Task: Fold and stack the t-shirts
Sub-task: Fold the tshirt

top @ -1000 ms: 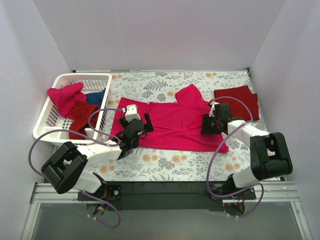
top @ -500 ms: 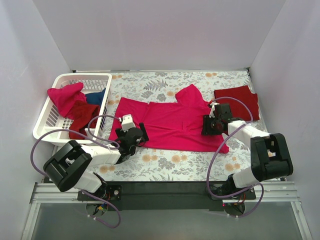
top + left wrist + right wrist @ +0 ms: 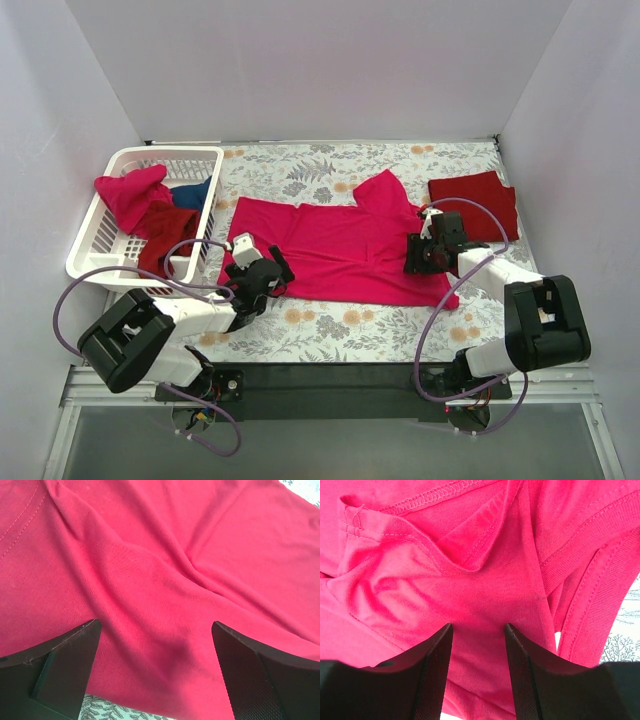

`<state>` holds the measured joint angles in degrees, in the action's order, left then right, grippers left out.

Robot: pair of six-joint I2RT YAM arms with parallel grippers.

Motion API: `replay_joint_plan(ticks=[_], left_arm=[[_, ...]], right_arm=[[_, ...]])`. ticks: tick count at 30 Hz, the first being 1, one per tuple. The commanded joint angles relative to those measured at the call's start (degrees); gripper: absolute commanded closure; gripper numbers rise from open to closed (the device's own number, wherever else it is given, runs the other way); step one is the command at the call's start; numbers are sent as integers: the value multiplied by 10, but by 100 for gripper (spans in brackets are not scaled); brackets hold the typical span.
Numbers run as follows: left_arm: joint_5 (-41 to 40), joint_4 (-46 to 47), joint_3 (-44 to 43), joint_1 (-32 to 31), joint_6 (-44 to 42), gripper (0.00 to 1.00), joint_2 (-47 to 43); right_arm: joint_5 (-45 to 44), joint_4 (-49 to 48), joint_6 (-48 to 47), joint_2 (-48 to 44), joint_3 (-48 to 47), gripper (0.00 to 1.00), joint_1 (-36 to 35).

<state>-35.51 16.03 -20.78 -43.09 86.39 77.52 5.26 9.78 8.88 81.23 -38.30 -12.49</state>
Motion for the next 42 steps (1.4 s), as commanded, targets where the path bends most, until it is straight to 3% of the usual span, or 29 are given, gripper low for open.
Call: replay_joint_plan(ticks=[1, 18, 23, 26, 30, 33, 35, 37, 42], left_arm=[[46, -115, 6, -15, 62, 14, 16], [33, -311, 28, -94, 258, 13, -43], [-41, -421, -7, -114, 300, 12, -102], [-108, -410, -54, -112, 227, 12, -140], [-179, -369, -140, -108, 129, 8, -117], [-135, -244, -170, -65, -20, 7, -84], [-87, -163, -191, 3, -78, 7, -47], [-78, -143, -226, 61, -124, 7, -10], [-82, -104, -325, 129, -206, 7, 107]], right_arm=[[-7, 37, 6, 0, 26, 58, 0], [69, 47, 46, -78, 98, 56, 0], [65, 79, 46, -124, 90, 55, 1], [53, 81, 43, -155, 58, 55, 1], [35, 79, 35, -158, 2, 53, 0], [54, 69, 19, -130, -42, 53, 0], [63, 61, 16, -110, -69, 53, 0], [86, 44, 17, -97, -80, 53, 0], [122, 21, 14, -89, -71, 53, 0]])
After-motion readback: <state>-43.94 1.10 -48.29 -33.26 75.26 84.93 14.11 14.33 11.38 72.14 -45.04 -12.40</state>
